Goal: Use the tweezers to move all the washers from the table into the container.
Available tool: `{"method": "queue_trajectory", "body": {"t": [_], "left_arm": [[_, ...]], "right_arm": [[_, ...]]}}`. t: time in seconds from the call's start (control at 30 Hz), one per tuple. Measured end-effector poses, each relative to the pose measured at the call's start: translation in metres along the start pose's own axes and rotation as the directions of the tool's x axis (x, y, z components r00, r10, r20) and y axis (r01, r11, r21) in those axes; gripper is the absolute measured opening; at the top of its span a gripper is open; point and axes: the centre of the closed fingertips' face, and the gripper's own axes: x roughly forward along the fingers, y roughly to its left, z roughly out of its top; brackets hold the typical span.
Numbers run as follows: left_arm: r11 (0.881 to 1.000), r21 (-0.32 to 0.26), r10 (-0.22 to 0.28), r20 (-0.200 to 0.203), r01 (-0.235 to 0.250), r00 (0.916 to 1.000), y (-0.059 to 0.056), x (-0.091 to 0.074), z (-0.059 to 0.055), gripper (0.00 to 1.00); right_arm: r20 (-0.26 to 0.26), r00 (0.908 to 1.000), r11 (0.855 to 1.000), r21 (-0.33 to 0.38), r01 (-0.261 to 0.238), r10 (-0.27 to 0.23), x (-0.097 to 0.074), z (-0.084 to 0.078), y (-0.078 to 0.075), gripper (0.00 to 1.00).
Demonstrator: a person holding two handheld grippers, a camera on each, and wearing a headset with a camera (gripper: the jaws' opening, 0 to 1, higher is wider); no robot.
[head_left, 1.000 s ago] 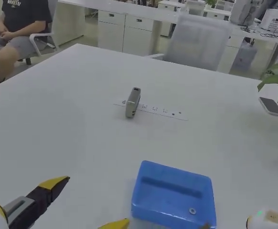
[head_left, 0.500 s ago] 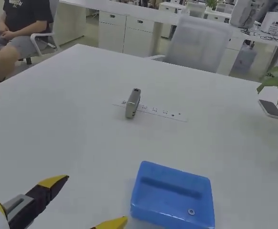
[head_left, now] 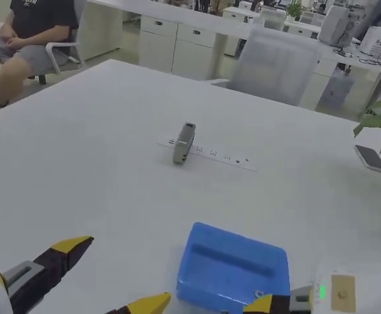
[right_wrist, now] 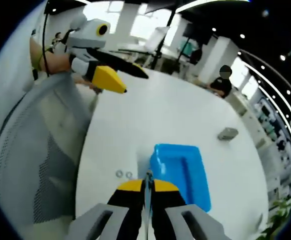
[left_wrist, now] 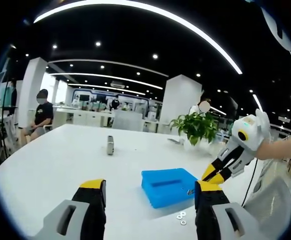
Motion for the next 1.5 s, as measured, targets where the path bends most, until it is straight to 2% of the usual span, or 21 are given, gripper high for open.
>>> {"method": "queue_trajectory", "body": {"t": [0.1, 0.2, 0.3, 0.4, 0.43, 0.47, 0.53, 0.63, 0.73, 0.77, 0.93, 1.0, 1.1, 1.13, 1.23, 1.33, 1.37, 1.4, 1.43, 1.47, 1.5], "left_arm": [[1.0, 0.002, -0.001, -0.002, 0.001, 1.0, 0.0, 0.0, 0.0, 0.72], [1.0, 0.004, -0.003, -0.006, 0.003, 1.0, -0.001, 0.0, -0.001, 0.72], [1.0, 0.006, -0.005, -0.012, 0.005, 0.9999, -0.001, 0.0, -0.002, 0.71], [1.0, 0.008, -0.01, -0.019, 0.01, 0.9998, -0.002, 0.001, -0.003, 0.7], [1.0, 0.009, -0.011, -0.021, 0.012, 0.9997, -0.002, 0.001, -0.004, 0.7], [1.0, 0.009, -0.012, -0.023, 0.013, 0.9997, -0.002, 0.001, -0.004, 0.7], [1.0, 0.009, -0.015, -0.027, 0.015, 0.9995, -0.001, 0.001, -0.006, 0.69], [1.0, 0.008, -0.016, -0.028, 0.016, 0.9995, 0.002, 0.0, -0.008, 0.68], [1.0, 0.006, -0.014, -0.03, 0.015, 0.9994, 0.013, -0.001, -0.015, 0.67], [1.0, 0.007, -0.013, -0.031, 0.014, 0.9994, 0.011, -0.001, -0.014, 0.67], [1.0, 0.009, -0.008, -0.038, 0.008, 0.9993, 0.009, 0.0, -0.014, 0.67], [1.0, 0.009, -0.011, -0.042, 0.011, 0.9991, 0.008, 0.0, -0.015, 0.66], [1.0, 0.014, -0.017, -0.048, 0.017, 0.9987, 0.004, 0.001, -0.015, 0.65], [1.0, 0.016, -0.017, -0.049, 0.018, 0.9987, 0.004, 0.001, -0.015, 0.65], [1.0, 0.014, -0.02, -0.045, 0.021, 0.9988, 0.003, 0.001, -0.014, 0.65], [1.0, 0.011, -0.027, -0.047, 0.028, 0.9985, 0.001, 0.001, -0.014, 0.65], [0.999, 0.012, -0.029, -0.048, 0.029, 0.9984, 0.0, 0.001, -0.014, 0.65], [0.999, 0.016, -0.029, -0.051, 0.03, 0.9983, 0.0, 0.001, -0.015, 0.65], [0.999, 0.018, -0.03, -0.051, 0.031, 0.9983, -0.001, 0.002, -0.014, 0.65], [0.999, 0.018, -0.032, -0.051, 0.033, 0.9982, -0.002, 0.002, -0.014, 0.65], [0.999, 0.018, -0.031, -0.051, 0.032, 0.9982, -0.002, 0.002, -0.013, 0.64]], "right_arm": [[-0.017, 0.9998, 1.0, -0.015, 0.013, -0.014, -0.001, 0.001, -0.014, 0.01], [-0.117, 0.991, 0.995, -0.085, 0.056, -0.066, 0.0, -0.014, -0.033, 0.01], [-0.182, 0.9831, 1.0, 0.013, 0.027, -0.025, 0.01, -0.034, -0.041, 0.02], [-0.227, 0.9737, 0.996, 0.089, 0.003, 0.017, 0.018, -0.049, -0.047, 0.02], [-0.241, 0.9688, 0.989, 0.143, -0.022, 0.056, 0.022, -0.054, -0.046, 0.02], [-0.235, 0.9704, 0.987, 0.157, -0.019, 0.056, 0.024, -0.055, -0.049, 0.02], [-0.254, 0.9611, 0.976, 0.212, -0.054, 0.108, 0.029, -0.061, -0.049, 0.02], [-0.275, 0.9517, 0.974, 0.212, -0.078, 0.136, 0.034, -0.065, -0.053, 0.02], [-0.306, 0.9418, 0.981, 0.172, -0.088, 0.139, 0.039, -0.066, -0.056, 0.01], [-0.31, 0.9405, 0.981, 0.169, -0.09, 0.14, 0.04, -0.066, -0.057, 0.01], [-0.288, 0.9486, 0.984, 0.151, -0.091, 0.132, 0.033, -0.054, -0.056, 0.01], [-0.266, 0.9563, 0.986, 0.146, -0.085, 0.122, 0.027, -0.047, -0.053, 0.01], [-0.174, 0.9741, 0.98, 0.158, -0.117, 0.145, 0.015, -0.024, -0.035, 0.01], [-0.152, 0.9749, 0.978, 0.158, -0.139, 0.163, 0.012, -0.018, -0.027, 0.01], [-0.167, 0.962, 0.971, 0.144, -0.192, 0.215, 0.009, -0.016, -0.001, 0.01], [-0.285, 0.9221, 0.965, 0.086, -0.247, 0.262, 0.012, -0.034, 0.025, 0.01], [-0.297, 0.9169, 0.964, 0.084, -0.254, 0.267, 0.012, -0.036, 0.028, 0.01], [-0.328, 0.8971, 0.955, 0.099, -0.279, 0.296, 0.014, -0.044, 0.037, 0.01], [-0.348, 0.8855, 0.951, 0.105, -0.29, 0.308, 0.016, -0.049, 0.042, 0.01], [-0.386, 0.8612, 0.943, 0.112, -0.312, 0.331, 0.017, -0.058, 0.049, 0.01], [-0.404, 0.85, 0.94, 0.107, -0.323, 0.338, 0.017, -0.061, 0.053, 0.01]]}}
